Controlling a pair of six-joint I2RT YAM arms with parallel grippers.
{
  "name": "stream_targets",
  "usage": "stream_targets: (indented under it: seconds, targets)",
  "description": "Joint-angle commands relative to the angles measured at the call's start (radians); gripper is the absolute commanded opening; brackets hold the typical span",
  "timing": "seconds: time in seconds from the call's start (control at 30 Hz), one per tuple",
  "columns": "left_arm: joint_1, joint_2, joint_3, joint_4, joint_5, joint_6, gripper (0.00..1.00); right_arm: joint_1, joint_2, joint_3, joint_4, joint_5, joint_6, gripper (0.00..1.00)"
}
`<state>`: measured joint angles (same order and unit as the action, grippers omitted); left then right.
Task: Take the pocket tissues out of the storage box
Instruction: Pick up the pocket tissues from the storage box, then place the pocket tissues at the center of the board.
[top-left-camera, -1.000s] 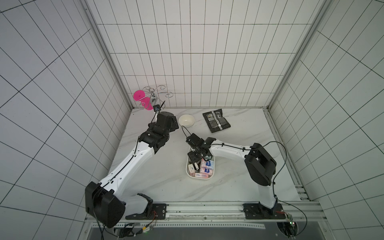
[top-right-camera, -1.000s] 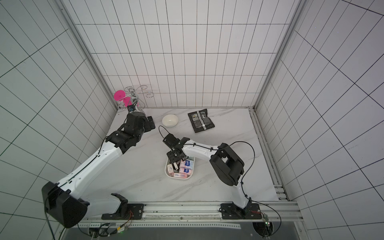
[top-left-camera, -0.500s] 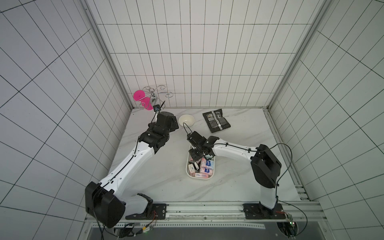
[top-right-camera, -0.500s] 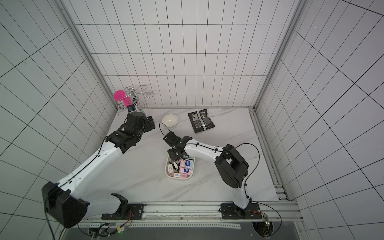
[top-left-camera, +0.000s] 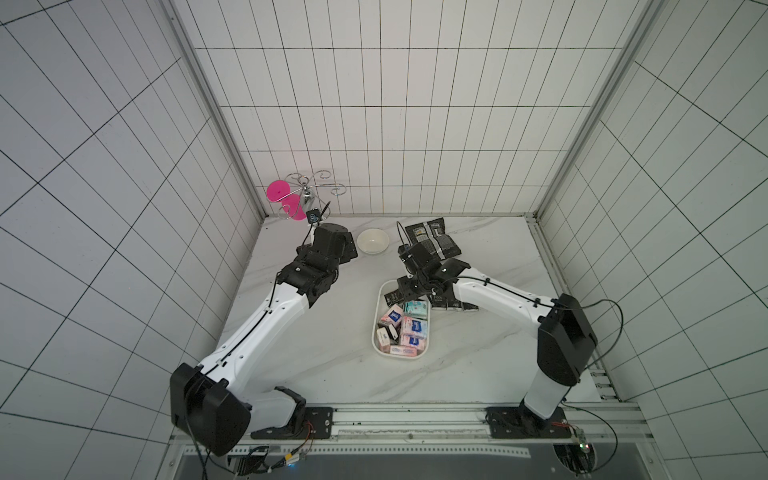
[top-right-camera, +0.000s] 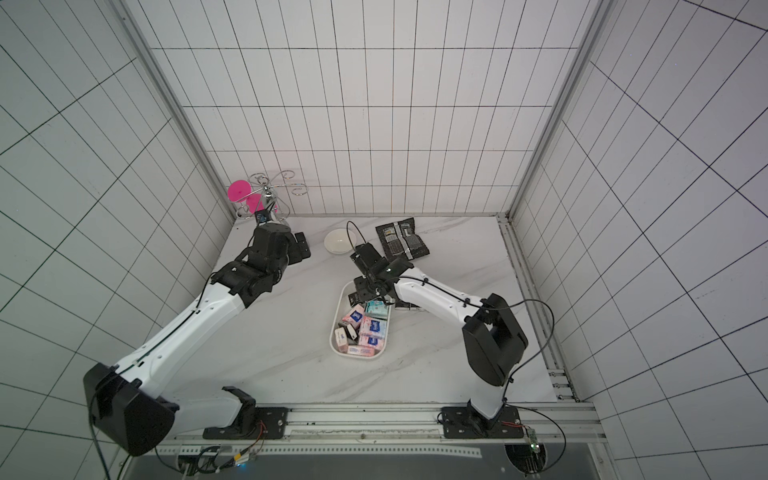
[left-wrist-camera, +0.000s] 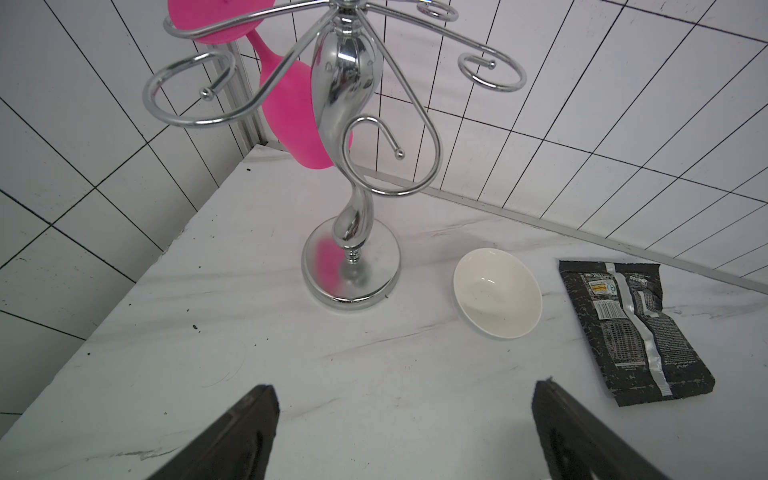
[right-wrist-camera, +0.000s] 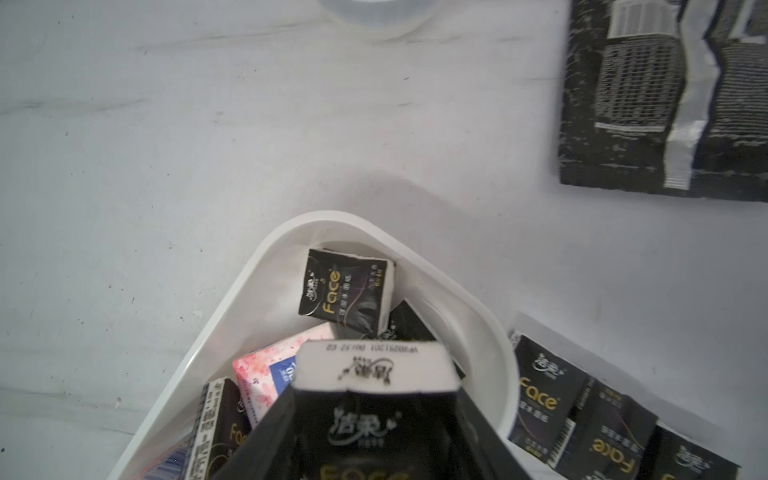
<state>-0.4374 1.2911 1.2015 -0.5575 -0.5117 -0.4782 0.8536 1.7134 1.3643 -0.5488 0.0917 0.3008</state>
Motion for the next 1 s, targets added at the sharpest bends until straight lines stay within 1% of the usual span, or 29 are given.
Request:
stream_targets:
  seconds: [0.0, 0.2, 0.33, 0.43, 0.53, 0.7, 0.97]
  targets:
    - [0.002, -0.006, 0.019, 0.016, 0.006, 0.008, 0.99, -0.113, -0.087, -0.082, -0.019, 0.02, -0.015, 0.52]
    - [0.0, 0.003, 0.022, 0.019, 0.013, 0.006, 0.99, -0.329, -0.164, -0.198, -0.036, 0.045, -0.058, 0.52]
    - [-0.007, 0.016, 0.034, 0.021, 0.019, 0.008, 0.99, -0.46, -0.165, -0.246, -0.037, 0.053, -0.082, 0.52]
    - [-0.017, 0.026, 0.044, 0.021, 0.019, 0.014, 0.99, -0.531, -0.144, -0.264, -0.036, 0.041, -0.091, 0.52]
    - [-0.02, 0.033, 0.05, 0.019, 0.016, 0.017, 0.99, -0.577, -0.119, -0.277, -0.027, 0.028, -0.098, 0.52]
    - [-0.02, 0.037, 0.053, 0.021, 0.011, 0.023, 0.99, -0.621, -0.081, -0.289, -0.022, -0.003, -0.113, 0.52]
    - [-0.024, 0.048, 0.063, 0.023, 0.013, 0.017, 0.99, -0.622, -0.03, -0.313, -0.011, -0.047, -0.112, 0.52]
